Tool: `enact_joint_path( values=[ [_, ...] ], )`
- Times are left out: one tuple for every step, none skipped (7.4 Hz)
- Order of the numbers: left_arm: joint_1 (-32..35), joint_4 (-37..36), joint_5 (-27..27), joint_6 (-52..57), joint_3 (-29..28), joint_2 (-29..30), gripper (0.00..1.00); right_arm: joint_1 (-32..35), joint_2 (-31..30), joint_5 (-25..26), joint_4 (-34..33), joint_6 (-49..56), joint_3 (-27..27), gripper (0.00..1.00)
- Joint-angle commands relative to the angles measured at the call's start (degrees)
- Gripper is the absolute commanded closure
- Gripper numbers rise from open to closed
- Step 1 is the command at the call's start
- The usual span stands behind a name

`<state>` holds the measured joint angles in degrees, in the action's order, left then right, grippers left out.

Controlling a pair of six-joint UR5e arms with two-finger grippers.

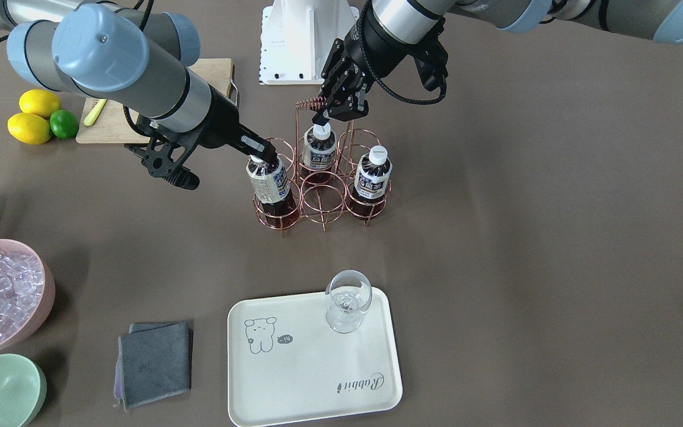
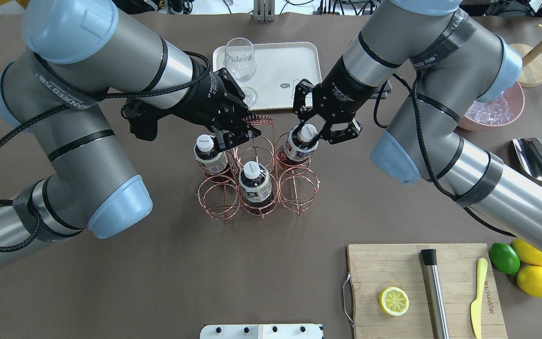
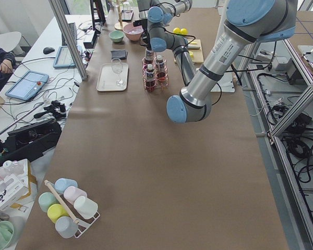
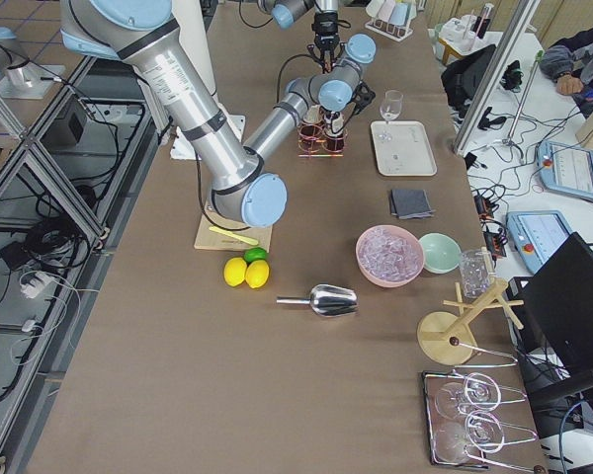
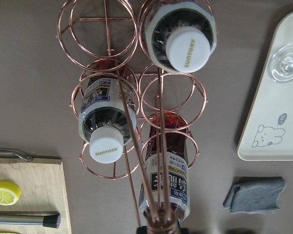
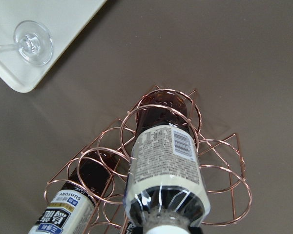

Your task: Take tea from basket to plate

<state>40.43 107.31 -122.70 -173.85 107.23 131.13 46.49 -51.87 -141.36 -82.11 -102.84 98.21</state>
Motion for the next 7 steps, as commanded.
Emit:
enact_joint_path(
  values=[
    [0.00,0.00,0.00,0.00,0.00,0.00,1.00,0.00,-0.51,-0.14,-3.99,0.09,4.17,1.00],
    [0.00,0.00,0.00,0.00,0.00,0.00,1.00,0.09,-0.69,-0.14,-5.77,0.10,6.36,1.00],
    [0.09,0.00,0.00,0.09,0.00,0.00,1.00,0.18,-0.60,-0.05,-6.91,0.18,7.17,1.00],
    [0.09,0.00,0.00,0.00,0.00,0.00,1.00,0.35,-0.34,-0.05,-7.01,0.10,7.52,1.00],
    [0.09,0.00,0.00,0.09,-0.09,0.00,1.00,0.53,-0.25,-0.05,-7.97,0.10,8.31,1.00],
    [0.09,0.00,-0.09,0.09,-0.09,0.09,1.00,2.53,0.19,-0.83,-9.98,0.27,8.66,1.00],
    [0.09,0.00,-0.09,0.09,-0.09,0.09,1.00,3.77,0.19,-2.15,-10.87,0.27,9.45,1.00]
  ],
)
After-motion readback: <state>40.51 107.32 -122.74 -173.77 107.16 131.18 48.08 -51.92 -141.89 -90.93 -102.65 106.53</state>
